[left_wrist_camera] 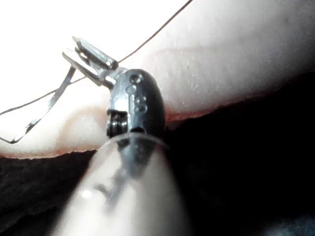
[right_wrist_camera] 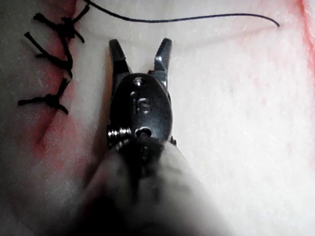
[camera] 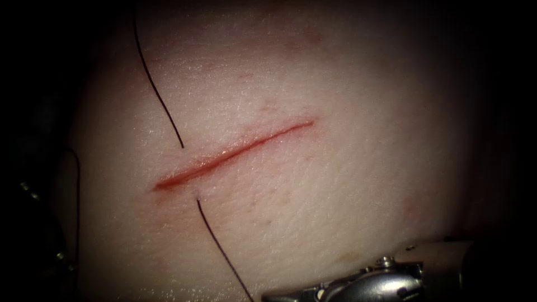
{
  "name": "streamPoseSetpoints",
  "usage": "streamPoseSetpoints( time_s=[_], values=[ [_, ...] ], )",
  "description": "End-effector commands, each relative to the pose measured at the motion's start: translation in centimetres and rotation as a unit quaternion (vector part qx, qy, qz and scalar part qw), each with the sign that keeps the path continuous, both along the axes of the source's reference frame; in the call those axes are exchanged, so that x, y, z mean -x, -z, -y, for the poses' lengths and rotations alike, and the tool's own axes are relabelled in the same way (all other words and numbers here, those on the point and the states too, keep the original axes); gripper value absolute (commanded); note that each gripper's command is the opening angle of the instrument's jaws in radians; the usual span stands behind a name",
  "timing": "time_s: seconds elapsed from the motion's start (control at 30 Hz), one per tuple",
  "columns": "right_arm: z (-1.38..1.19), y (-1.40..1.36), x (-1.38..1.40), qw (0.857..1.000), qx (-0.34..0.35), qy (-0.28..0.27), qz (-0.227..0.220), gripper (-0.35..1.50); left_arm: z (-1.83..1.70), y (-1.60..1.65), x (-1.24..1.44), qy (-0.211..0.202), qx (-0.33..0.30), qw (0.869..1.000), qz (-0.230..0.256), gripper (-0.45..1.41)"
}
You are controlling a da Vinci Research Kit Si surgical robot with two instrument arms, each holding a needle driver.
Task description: Wound Closure
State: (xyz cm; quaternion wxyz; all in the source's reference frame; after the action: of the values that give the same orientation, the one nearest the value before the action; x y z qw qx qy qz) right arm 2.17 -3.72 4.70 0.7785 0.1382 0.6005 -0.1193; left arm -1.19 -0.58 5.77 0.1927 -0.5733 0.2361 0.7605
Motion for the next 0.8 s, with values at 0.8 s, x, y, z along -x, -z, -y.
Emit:
streamPoseSetpoints(
  time_s=[0.8],
  values=[
    [-0.52,-0.37,-0.74,0.987,0.102,-0.119,-0.035,1.11,0.06,-0.07,0.08,-0.001,-0.005,1.0,0.003,-0.45]
  ],
)
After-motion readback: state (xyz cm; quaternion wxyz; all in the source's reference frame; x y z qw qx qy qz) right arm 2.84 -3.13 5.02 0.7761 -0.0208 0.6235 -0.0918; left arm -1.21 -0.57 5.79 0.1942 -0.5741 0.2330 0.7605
